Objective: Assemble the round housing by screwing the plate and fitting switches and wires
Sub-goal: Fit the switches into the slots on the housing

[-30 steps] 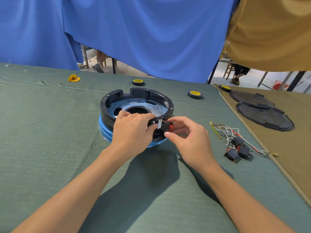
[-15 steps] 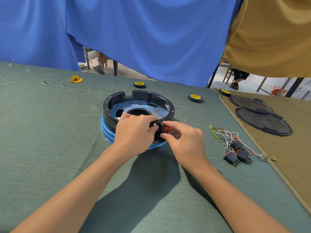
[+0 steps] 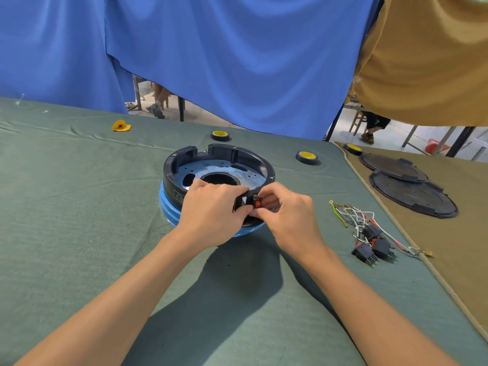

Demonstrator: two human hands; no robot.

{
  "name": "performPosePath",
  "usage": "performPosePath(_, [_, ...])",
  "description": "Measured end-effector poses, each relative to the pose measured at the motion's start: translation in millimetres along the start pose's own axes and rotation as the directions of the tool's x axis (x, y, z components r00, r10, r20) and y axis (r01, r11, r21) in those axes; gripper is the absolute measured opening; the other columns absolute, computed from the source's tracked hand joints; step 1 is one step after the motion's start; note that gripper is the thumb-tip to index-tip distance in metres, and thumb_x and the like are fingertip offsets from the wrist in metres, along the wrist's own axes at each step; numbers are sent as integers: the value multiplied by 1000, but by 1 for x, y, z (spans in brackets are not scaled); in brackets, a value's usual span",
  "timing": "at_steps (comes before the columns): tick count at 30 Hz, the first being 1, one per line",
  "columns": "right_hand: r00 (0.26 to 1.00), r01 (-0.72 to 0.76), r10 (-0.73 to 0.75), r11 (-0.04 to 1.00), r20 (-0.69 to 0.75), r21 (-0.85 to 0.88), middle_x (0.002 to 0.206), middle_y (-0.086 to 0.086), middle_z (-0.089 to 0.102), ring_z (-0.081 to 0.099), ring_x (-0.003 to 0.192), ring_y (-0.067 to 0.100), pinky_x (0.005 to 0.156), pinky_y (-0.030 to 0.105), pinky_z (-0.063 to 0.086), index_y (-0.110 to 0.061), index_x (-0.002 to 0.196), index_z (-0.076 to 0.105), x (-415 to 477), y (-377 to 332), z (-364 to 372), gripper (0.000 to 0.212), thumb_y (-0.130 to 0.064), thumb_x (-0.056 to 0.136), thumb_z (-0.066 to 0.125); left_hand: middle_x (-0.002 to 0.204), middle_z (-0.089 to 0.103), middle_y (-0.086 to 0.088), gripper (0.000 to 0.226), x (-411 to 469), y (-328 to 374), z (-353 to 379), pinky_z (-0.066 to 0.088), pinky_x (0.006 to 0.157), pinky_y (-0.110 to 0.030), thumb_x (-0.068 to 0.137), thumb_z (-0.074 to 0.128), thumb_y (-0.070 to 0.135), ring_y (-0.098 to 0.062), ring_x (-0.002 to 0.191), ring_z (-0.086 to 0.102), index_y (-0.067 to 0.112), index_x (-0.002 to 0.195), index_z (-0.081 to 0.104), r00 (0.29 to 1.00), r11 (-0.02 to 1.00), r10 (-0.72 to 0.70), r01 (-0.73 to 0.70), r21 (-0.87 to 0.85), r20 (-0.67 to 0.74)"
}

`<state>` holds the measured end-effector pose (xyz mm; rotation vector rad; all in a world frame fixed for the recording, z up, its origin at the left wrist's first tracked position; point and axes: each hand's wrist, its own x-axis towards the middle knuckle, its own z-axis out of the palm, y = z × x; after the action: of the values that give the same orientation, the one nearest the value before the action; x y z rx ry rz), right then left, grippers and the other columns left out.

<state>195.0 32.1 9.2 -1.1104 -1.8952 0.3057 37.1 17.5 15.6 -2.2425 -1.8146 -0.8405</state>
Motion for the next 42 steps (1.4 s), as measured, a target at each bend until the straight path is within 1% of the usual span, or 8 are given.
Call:
performPosePath(3, [995, 54, -48, 996, 83, -66, 73, 1, 67, 60, 67, 16, 67, 29, 49, -7, 84, 67, 5, -2, -8, 21, -10, 71, 82, 61, 54, 12, 22, -1, -1, 4, 32, 90, -33, 95, 54, 44, -16, 64, 48, 29, 101, 69, 999, 1000, -10, 10, -6, -45])
performPosePath(6, [978, 148, -134, 986, 158, -79, 75, -2, 67, 58, 70, 13, 65, 16, 43, -8, 84, 72, 17, 1, -24, 17, -14, 73, 83, 67, 54, 13, 22, -2, -2, 5, 30, 86, -33, 93, 57, 47, -16, 69, 51, 29, 100, 67, 998, 1000, 11, -10, 12, -68])
performPosePath(12, [946, 176, -129, 974, 297, -139, 116, -5, 66, 50, 114, 10, 97, 19, 36, -18, 113, 72, 36, 4, -33, 29, -22, 85, 74, 78, 70, 9, 32, -3, 3, 9, 21, 78, -31, 86, 61, 59, -16, 81, 63, 32, 103, 69, 990, 999, 0, 5, 38, -143])
performPosePath(19, [888, 215, -138, 968, 438, -132, 117, -3, 67, 53, 113, 12, 99, 23, 37, -18, 115, 72, 44, 5, -36, 26, -22, 90, 69, 74, 71, 6, 33, -3, 6, 13, 23, 78, -34, 84, 71, 47, -20, 76, 65, 26, 109, 67, 978, 999, -7, 16, 42, -206])
performPosePath(28, [908, 284, -226, 951, 352, -120, 99, 0, 73, 58, 96, 17, 87, 25, 42, -14, 98, 79, 48, 8, -28, 14, -16, 85, 74, 74, 73, 1, 44, -5, 5, 12, 30, 80, -35, 80, 76, 46, -22, 75, 68, 23, 117, 69, 971, 1000, 9, -3, 28, -237])
performPosePath(32, [918, 278, -233, 955, 322, -104, 91, 0, 74, 58, 88, 17, 80, 24, 43, -16, 94, 80, 49, 8, -27, 12, -15, 82, 76, 71, 73, 3, 36, -5, 3, 12, 36, 79, -36, 77, 79, 45, -20, 70, 68, 24, 107, 73, 969, 999, 35, -29, 28, -244])
performPosePath(37, [918, 276, -218, 951, 332, -138, 97, -4, 73, 59, 93, 18, 83, 40, 48, -19, 98, 79, 46, 8, -28, 13, -20, 87, 72, 62, 69, 6, 37, -4, 4, 9, 35, 79, -37, 92, 51, 56, -18, 63, 64, 29, 102, 75, 970, 1000, 0, -3, -11, -242])
performPosePath(42, [978, 204, -193, 968, 85, -149, 91, 0, 72, 63, 87, 17, 83, 38, 50, -12, 90, 78, 39, 16, -37, 8, -10, 83, 73, 94, 75, 6, 34, 6, 10, 0, 32, 90, -38, 95, 47, 55, -23, 92, 65, 36, 111, 70, 990, 993, -121, 120, -9, -66])
